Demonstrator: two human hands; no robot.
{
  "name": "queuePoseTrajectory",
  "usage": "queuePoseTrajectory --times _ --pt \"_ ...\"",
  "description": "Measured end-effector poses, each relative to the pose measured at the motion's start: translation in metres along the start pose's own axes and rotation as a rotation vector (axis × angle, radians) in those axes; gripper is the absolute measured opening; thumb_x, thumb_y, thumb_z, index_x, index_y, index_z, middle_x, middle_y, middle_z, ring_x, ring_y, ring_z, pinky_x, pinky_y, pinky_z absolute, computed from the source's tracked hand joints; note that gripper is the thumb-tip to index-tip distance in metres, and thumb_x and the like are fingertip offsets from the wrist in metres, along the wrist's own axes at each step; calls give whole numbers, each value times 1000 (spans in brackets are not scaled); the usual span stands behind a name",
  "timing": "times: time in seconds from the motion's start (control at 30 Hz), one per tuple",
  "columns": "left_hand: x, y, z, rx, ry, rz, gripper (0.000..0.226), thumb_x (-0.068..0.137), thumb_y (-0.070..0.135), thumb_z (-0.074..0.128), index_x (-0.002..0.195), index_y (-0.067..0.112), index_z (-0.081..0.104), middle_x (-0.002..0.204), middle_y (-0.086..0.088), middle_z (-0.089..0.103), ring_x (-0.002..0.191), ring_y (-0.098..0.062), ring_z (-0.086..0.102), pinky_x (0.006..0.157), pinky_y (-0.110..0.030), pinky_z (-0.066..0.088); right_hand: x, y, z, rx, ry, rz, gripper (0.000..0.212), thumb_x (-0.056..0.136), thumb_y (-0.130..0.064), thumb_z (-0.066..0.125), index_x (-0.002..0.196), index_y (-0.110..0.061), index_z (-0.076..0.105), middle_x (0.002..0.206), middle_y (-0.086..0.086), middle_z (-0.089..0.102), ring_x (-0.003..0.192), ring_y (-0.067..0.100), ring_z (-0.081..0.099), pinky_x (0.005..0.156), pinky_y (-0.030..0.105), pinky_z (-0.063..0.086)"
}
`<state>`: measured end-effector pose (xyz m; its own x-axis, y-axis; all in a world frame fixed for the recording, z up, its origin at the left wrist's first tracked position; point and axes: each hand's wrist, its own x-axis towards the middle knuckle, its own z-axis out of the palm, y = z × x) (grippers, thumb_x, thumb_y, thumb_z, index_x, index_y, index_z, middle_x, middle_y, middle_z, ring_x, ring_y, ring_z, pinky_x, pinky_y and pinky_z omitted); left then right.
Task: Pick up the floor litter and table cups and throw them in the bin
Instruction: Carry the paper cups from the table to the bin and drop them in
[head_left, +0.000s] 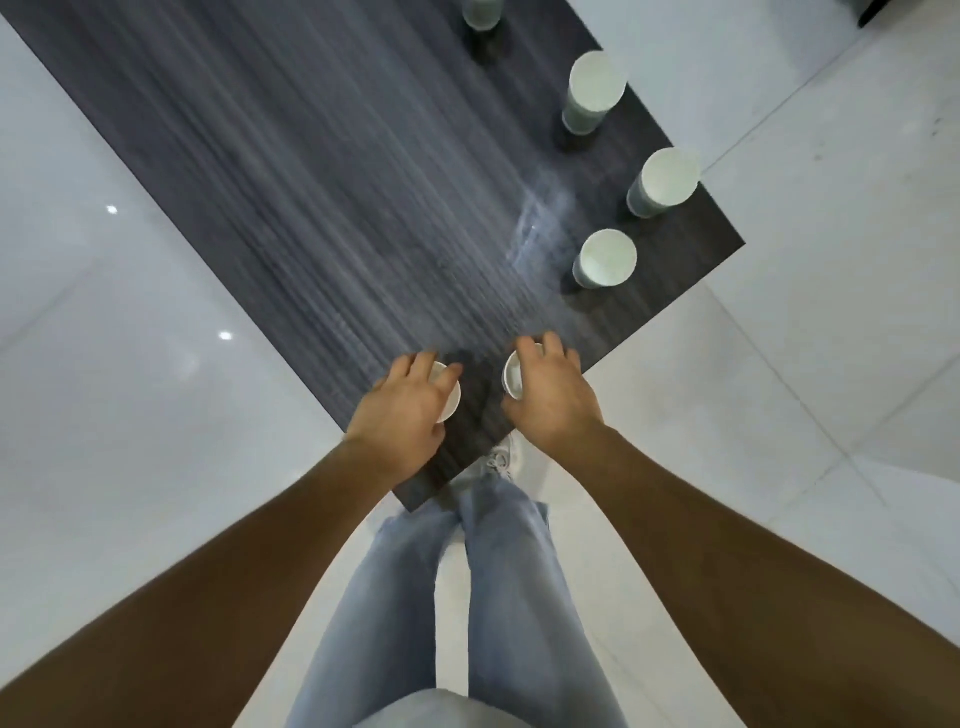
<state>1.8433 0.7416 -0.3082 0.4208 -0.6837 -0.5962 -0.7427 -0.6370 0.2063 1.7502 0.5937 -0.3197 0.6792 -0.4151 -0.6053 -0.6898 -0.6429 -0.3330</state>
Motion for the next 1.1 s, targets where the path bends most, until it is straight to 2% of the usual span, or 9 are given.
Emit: queuePoseTrajectory --times 0.13,0.27,0.4,0.5,0.73,0.9,1.0,1.1 --pt "-1 4 -101 47 52 31 63 85 25 64 140 19 34 138 -5 36 129 -26 33 92 -43 49 -17 -23 -92 84 39 8 56 80 -26 72 127 -18 43 129 8 41 118 31 43 92 43 47" --pt "-7 13 -211 35 142 87 64 89 28 61 145 18 30 140 -5 34 130 -27 29 93 -43 44 -44 -54 -200 100 157 3 56 80 -29 70 127 -19 43 123 7 42 113 30 46 84 37 45" --pt "-32 31 -311 81 241 226 59 88 30 61 140 17 36 136 -7 37 128 -28 31 92 -46 46 -96 -89 -290 121 278 32 62 79 -26 71 133 -19 43 123 8 43 111 29 49 89 35 46" --pt "-63 48 -370 110 304 361 60 86 29 61 141 18 37 135 -8 40 127 -28 35 95 -44 45 -147 -112 -333 150 377 85 60 78 -27 72 132 -22 46 125 6 44 109 25 49 84 33 46" --pt "-160 136 -472 226 271 730 67 77 35 75 136 19 47 130 -5 50 117 -25 49 88 -30 41 -308 -132 -388 227 586 291 51 78 -27 74 124 -22 52 115 1 52 98 21 51 74 30 46" --pt "-250 220 -494 293 259 1048 45 78 34 72 116 14 61 112 -5 62 101 -24 57 81 -33 46 -439 -130 -395 316 699 513 46 77 -28 75 118 -25 54 107 -1 55 87 16 57 58 23 48" --pt "-301 262 -486 297 202 1215 38 76 34 74 110 19 63 105 0 61 97 -21 57 79 -32 47 -516 -128 -380 389 763 668 51 76 -25 77 121 -24 54 111 2 54 95 22 59 66 28 56" --pt "-357 291 -465 306 136 1358 52 78 33 75 125 22 56 114 1 58 97 -17 51 80 -29 41 -590 -138 -347 450 815 809 50 76 -24 77 120 -24 54 113 2 53 101 25 57 78 35 59"
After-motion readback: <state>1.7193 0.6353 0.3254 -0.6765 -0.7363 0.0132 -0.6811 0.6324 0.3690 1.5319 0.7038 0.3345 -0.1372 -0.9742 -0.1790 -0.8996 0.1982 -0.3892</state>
